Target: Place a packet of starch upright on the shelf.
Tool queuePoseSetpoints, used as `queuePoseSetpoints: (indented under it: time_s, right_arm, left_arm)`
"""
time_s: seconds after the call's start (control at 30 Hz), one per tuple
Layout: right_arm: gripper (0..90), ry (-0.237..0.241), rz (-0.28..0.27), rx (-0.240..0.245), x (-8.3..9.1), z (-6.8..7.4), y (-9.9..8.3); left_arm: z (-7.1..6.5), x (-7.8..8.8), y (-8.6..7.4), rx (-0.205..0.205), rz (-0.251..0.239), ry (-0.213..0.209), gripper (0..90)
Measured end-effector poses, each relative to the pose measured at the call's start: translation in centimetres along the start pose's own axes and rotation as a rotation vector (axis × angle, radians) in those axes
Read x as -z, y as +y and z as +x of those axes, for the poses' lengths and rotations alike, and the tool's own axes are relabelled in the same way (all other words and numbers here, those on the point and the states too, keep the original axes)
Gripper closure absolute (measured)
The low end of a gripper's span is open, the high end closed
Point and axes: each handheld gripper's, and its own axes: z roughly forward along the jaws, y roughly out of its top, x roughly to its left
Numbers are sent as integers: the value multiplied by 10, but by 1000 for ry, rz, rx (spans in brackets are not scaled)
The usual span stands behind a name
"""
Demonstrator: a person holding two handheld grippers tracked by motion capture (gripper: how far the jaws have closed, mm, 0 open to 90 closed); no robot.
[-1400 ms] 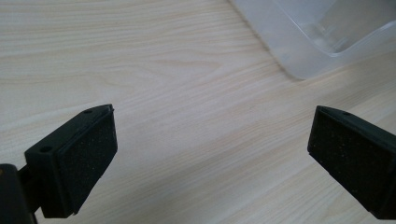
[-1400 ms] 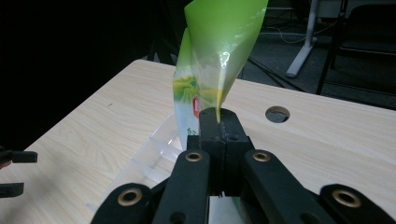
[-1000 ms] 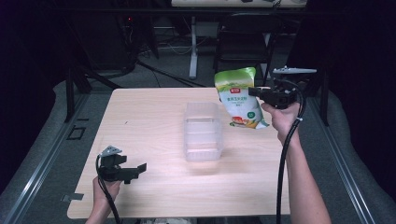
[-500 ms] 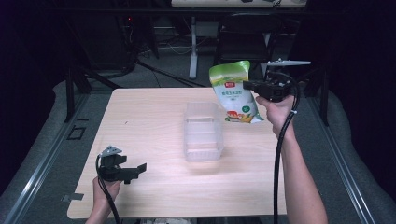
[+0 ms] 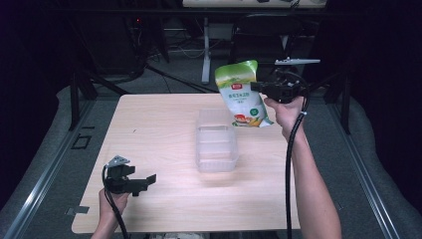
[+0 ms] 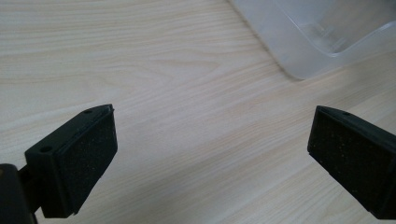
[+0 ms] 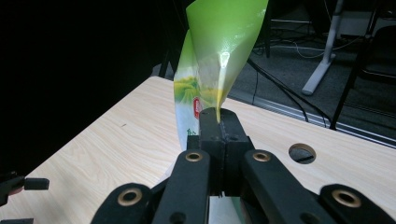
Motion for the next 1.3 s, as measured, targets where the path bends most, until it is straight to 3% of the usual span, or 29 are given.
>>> queuePoseSetpoints:
  time_s: [1.3]
  right_arm:
    - [900,54,40,27,-65,19,14]
  left_arm:
    - [1,1,-1,3,-2,-6,17]
